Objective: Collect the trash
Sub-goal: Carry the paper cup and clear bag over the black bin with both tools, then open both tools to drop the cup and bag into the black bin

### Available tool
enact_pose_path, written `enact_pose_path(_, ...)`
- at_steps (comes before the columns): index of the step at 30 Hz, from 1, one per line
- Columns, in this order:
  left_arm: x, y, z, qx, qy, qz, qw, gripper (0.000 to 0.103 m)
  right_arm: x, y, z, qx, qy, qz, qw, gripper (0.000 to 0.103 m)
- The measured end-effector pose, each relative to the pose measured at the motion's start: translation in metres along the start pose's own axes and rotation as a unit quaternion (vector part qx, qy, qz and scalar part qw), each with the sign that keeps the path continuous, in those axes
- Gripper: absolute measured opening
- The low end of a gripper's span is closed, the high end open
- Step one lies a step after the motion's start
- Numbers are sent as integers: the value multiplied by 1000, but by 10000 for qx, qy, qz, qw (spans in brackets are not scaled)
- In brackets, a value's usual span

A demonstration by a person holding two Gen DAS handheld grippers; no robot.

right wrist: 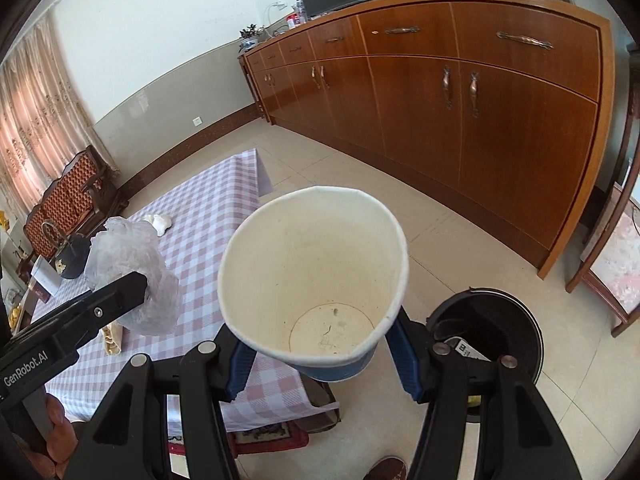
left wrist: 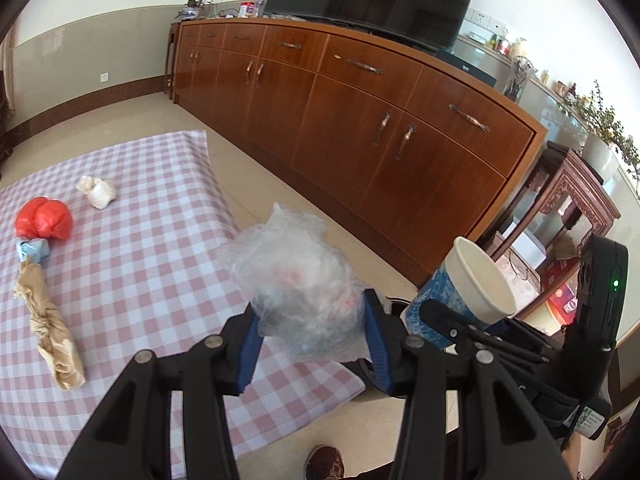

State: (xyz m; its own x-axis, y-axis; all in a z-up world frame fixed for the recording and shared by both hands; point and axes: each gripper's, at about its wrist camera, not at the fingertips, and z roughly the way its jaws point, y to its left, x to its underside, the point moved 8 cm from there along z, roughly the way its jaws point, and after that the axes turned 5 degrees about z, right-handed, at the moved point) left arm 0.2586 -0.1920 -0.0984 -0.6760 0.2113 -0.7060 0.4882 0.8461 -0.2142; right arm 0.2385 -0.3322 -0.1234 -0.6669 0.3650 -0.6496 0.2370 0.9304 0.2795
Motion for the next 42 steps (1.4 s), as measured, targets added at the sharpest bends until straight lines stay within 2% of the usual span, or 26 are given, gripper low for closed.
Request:
enact_pose_path(9,10,-74,53,513,426,394,9970,48,14,-102,-10,501,8,717,9962,61)
enact_pose_path(15,19,-115,88,677,710,609,9933,48,23,-170,-1,791,123,1169,9899,61)
enact_pose_path(23,40,-143,140,645,1140,683,9890,48,28,-243,32,1018,464,1676,9795,61)
enact_pose_path(29,64,-145,181,494,1562,540,9850,48,34,-280,70,1088,941,2053,9681,61)
enact_pose_path(33,75,-151,204,460,1801,591,9808,49,33,-295,93,1197,1107,2201,9618,61)
enact_pose_path(36,81,-153,214,485,1928,564,9784,53,31,-299,105,1338,1164,2205,9591,64)
enact_pose_path(38,85,-152,220,506,2020,487,9769,59,29,-301,109,1377,1170,2275,9569,64)
enact_pose_path(40,90,-149,224,540,2145,397,9744,72,28,-304,112,1524,1207,2277,9541,71)
enact_pose_path(42,92,-148,226,562,2211,337,9730,75,26,-306,111,1582,1151,2335,9525,75)
